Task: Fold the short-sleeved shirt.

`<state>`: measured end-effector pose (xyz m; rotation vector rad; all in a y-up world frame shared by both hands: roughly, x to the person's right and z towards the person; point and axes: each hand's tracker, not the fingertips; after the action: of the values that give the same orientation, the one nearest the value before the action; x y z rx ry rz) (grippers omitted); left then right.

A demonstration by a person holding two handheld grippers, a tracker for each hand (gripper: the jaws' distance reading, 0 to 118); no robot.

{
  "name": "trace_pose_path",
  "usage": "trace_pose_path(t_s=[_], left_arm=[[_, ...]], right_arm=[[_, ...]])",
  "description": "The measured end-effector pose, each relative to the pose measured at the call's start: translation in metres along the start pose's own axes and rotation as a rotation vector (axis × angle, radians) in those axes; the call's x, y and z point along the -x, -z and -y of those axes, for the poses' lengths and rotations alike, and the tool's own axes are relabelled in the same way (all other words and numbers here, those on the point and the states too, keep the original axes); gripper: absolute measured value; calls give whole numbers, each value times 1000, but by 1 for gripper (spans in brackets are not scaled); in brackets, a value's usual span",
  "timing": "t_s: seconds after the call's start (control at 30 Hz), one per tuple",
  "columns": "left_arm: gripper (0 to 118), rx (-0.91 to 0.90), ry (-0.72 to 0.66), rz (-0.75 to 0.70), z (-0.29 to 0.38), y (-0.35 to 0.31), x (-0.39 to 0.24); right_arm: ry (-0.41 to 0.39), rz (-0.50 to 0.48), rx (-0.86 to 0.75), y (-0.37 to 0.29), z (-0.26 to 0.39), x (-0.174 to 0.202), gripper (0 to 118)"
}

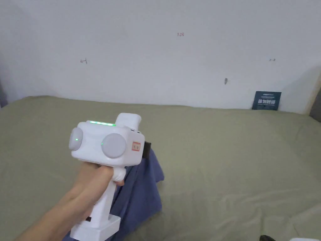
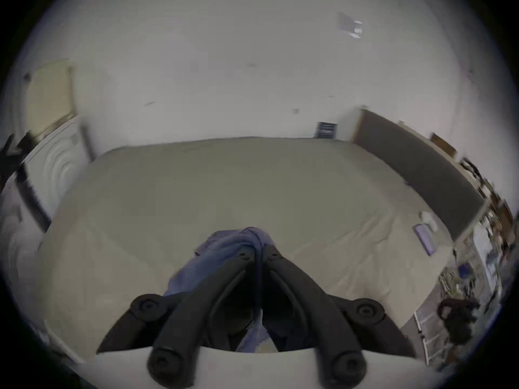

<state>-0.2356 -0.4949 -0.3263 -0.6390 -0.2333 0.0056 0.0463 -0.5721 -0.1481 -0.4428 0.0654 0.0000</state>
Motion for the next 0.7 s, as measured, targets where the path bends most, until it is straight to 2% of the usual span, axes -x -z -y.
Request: trace_pose_path(t_s=[0.17, 0.3, 0.5, 0.53, 0.57, 0.63, 0.67, 0.7], left_arm=[[4, 19, 75, 177, -3, 36, -83], [4, 181, 79, 203, 35, 100, -113], [5, 386, 37, 136, 112, 182, -114], [10, 389, 15, 131, 119, 189, -111], [29, 381, 16, 137, 122, 189, -106], [103, 352, 0, 131, 128, 186, -101], [109, 335, -6, 125, 128, 180, -98], [109, 301, -21, 118, 126, 170, -93]], right_arm=[[36, 48, 12, 1, 4, -21, 0], [55, 61, 47, 12, 12, -28, 0], [47, 51, 106, 35, 23, -26, 0], [42, 48, 112, 39, 23, -25, 0], [37, 45, 116, 41, 23, -25, 0], [25, 42, 118, 43, 21, -21, 0], [20, 41, 119, 42, 18, -16, 0], [17, 37, 116, 42, 17, -15, 0]])
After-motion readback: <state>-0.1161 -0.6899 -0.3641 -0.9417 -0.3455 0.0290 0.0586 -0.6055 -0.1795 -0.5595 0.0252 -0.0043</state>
